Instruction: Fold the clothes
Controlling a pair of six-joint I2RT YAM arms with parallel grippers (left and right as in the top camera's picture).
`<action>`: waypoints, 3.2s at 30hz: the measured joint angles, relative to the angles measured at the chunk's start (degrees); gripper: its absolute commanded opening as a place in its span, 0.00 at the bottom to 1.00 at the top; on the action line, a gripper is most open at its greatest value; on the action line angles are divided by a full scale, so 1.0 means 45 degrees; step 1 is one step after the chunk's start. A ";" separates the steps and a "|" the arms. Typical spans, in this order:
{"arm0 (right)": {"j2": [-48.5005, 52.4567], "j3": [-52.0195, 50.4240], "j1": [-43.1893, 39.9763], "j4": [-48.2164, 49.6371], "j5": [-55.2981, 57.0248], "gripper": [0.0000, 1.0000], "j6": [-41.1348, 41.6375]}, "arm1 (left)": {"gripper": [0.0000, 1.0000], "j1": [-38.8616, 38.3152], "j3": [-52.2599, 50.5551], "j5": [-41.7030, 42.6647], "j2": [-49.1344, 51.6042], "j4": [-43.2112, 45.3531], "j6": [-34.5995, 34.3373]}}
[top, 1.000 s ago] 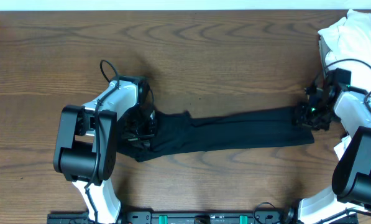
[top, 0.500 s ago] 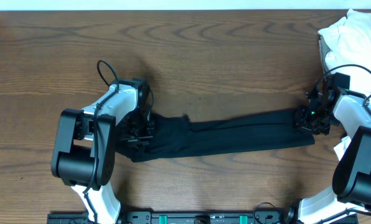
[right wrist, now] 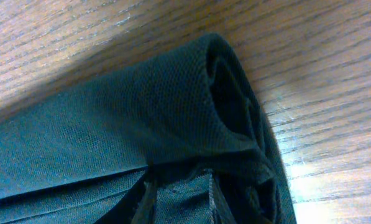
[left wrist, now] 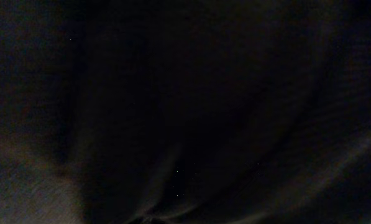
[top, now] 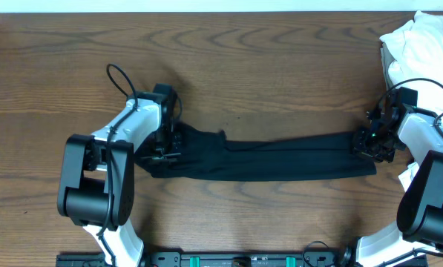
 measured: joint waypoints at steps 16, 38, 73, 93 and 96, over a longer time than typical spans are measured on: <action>0.0000 0.0000 -0.0010 0.0034 0.0282 0.28 0.0044 | 0.50 0.0330 0.1433 -0.0879 -0.2608 0.1855 0.0199; -0.0005 0.0000 -0.0010 0.0034 0.0311 0.29 0.0044 | 0.43 0.0330 0.1428 0.2730 -0.0486 0.2021 0.1797; -0.0005 0.0000 -0.0010 0.0039 0.0355 0.28 0.0044 | 0.06 0.0330 0.1127 0.3079 -0.0461 0.2283 0.2166; -0.0034 0.3453 -0.0073 -0.1603 0.0053 0.38 0.0233 | 0.10 0.0330 0.3186 0.4707 -0.1355 0.2594 0.2433; -0.0073 0.3638 -0.0073 -0.1812 0.0049 0.38 0.0233 | 0.09 0.0330 0.3186 0.4702 -0.1355 0.2497 0.2433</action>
